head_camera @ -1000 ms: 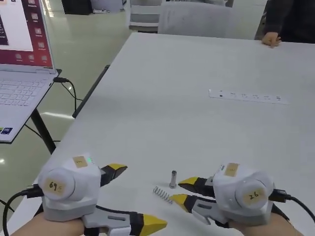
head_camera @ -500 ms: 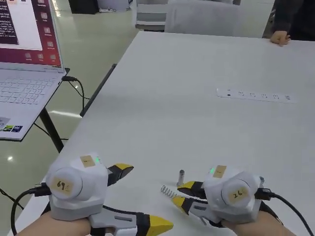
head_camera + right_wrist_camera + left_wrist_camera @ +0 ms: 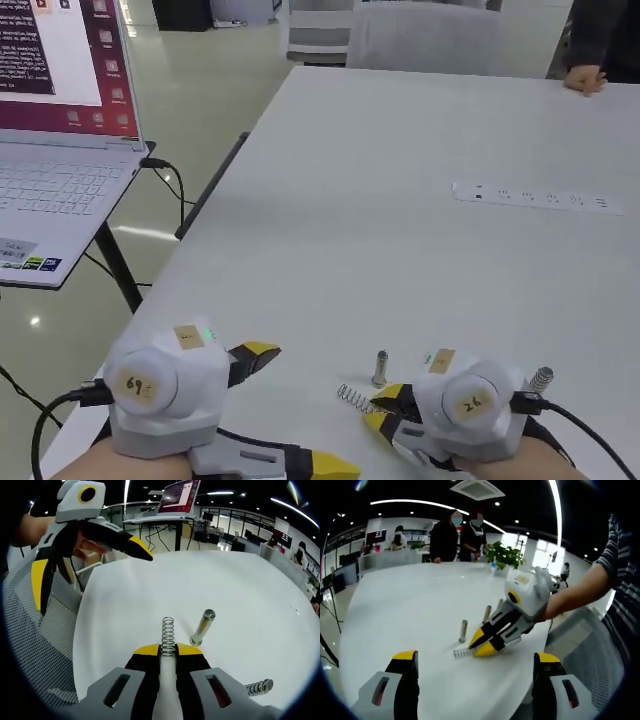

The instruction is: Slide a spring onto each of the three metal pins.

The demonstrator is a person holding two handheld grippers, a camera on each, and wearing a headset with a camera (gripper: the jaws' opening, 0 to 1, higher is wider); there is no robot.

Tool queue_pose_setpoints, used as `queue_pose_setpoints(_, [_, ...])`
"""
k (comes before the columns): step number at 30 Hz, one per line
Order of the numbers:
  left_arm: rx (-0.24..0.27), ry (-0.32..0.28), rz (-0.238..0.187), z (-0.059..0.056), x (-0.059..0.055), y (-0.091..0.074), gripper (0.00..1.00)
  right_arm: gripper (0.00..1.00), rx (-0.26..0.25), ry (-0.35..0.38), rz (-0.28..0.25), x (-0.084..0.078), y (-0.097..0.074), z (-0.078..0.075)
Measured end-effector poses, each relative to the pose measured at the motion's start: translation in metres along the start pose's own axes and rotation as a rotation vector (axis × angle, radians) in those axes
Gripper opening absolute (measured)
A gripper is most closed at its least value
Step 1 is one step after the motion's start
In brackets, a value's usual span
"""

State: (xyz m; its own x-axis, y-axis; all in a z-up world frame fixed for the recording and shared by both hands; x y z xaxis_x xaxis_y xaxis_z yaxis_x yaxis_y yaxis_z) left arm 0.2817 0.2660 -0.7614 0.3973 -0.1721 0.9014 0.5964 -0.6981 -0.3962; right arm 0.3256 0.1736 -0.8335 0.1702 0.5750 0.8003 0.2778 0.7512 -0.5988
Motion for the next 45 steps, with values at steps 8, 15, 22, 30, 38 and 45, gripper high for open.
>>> queue_pose_setpoints(8, [-0.017, 0.008, 0.003, -0.003, 0.004, 0.006, 0.91, 0.08, 0.027, -0.049, -0.016, 0.006, -0.016, 0.005])
queue_pose_setpoints(15, [-0.05, 0.015, 0.012, -0.013, 0.005, 0.013, 0.9, 0.08, 0.032, -0.066, -0.03, 0.007, -0.039, 0.005])
queue_pose_setpoints(22, [-0.072, 0.014, 0.015, -0.02, 0.004, 0.017, 0.88, 0.08, 0.014, -0.062, -0.031, 0.001, -0.063, -0.002])
queue_pose_setpoints(30, [-0.097, 0.017, 0.021, -0.029, 0.004, 0.023, 0.86, 0.08, -0.003, -0.062, -0.026, -0.008, -0.086, -0.011])
queue_pose_setpoints(38, [-0.128, 0.017, 0.024, -0.04, 0.005, 0.033, 0.83, 0.08, 0.013, -0.096, -0.011, -0.013, -0.104, -0.013])
queue_pose_setpoints(45, [-0.164, 0.021, 0.025, -0.05, 0.006, 0.043, 0.79, 0.08, 0.049, -0.174, 0.013, -0.019, -0.117, -0.013])
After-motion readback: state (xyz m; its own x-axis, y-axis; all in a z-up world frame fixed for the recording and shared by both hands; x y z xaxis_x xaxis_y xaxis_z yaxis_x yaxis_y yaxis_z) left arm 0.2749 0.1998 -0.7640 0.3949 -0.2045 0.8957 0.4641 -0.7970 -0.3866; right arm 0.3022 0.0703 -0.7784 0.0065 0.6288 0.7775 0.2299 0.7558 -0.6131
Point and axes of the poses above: the centre of the closed fingertips' face, and the gripper's own axes: y roughly forward along the fingers, z roughly to its left, x roughly out of its top, the point moved 4 cm from there along -y, roughly backward along the fingers, and after that the axes turned 4 degrees about -z, right-handed, at the moved point
